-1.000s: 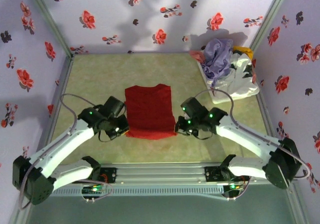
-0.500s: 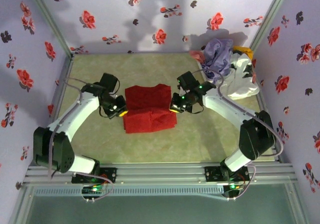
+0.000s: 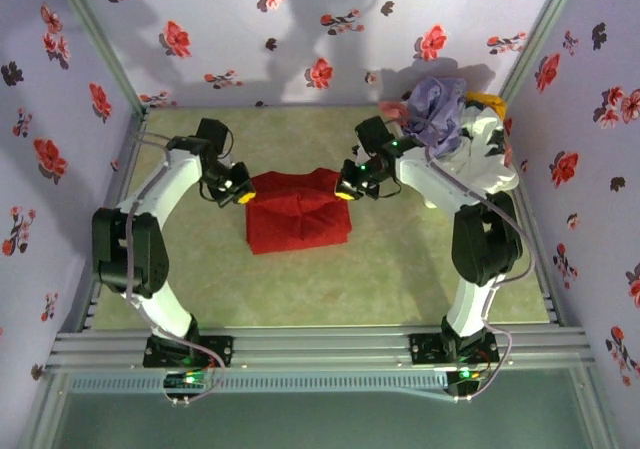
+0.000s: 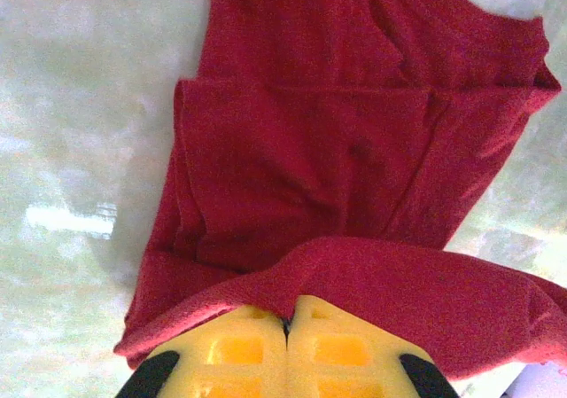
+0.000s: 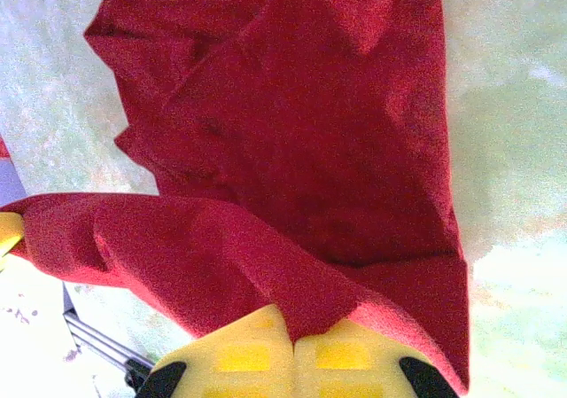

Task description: Fold and stack the t-shirts

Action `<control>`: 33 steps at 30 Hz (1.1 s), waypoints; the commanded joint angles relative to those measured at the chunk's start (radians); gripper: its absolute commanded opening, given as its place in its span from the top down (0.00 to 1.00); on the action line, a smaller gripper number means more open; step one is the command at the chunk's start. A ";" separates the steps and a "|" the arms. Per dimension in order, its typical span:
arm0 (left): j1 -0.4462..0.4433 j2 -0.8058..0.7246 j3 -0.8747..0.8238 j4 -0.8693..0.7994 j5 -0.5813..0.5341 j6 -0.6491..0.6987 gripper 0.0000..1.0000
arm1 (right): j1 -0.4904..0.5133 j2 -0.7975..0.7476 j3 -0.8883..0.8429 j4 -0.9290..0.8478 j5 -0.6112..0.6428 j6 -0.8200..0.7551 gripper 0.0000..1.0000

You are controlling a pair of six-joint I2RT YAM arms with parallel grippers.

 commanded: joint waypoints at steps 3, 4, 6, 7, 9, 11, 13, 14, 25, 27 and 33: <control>0.052 0.091 0.099 -0.006 0.043 0.067 1.00 | -0.027 0.138 0.134 -0.053 -0.070 -0.059 1.00; 0.057 0.118 0.121 -0.005 0.053 0.078 1.00 | -0.030 0.164 0.157 -0.062 -0.072 -0.066 1.00; 0.064 0.176 0.165 -0.009 0.076 0.102 1.00 | -0.036 0.207 0.201 -0.068 -0.072 -0.073 1.00; 0.066 0.211 0.194 -0.016 0.088 0.117 1.00 | -0.039 0.228 0.223 -0.068 -0.070 -0.076 1.00; 0.066 0.267 0.248 -0.063 0.092 0.146 1.00 | -0.041 0.269 0.272 -0.085 -0.047 -0.085 1.00; 0.069 0.302 0.279 -0.073 0.093 0.159 1.00 | -0.044 0.306 0.318 -0.097 -0.028 -0.089 1.00; 0.073 0.319 0.295 -0.068 0.095 0.158 1.00 | -0.047 0.330 0.349 -0.100 -0.012 -0.088 1.00; 0.076 0.327 0.304 -0.067 0.097 0.156 1.00 | -0.049 0.338 0.365 -0.104 0.002 -0.087 1.00; 0.090 0.403 0.399 -0.051 0.098 0.152 1.00 | -0.075 0.394 0.427 -0.042 0.039 -0.003 0.99; 0.090 0.429 0.405 -0.029 0.097 0.148 1.00 | -0.077 0.440 0.469 -0.046 0.037 0.006 0.93; 0.093 0.506 0.527 0.013 0.112 0.159 0.77 | -0.112 0.556 0.695 -0.107 0.038 -0.044 0.56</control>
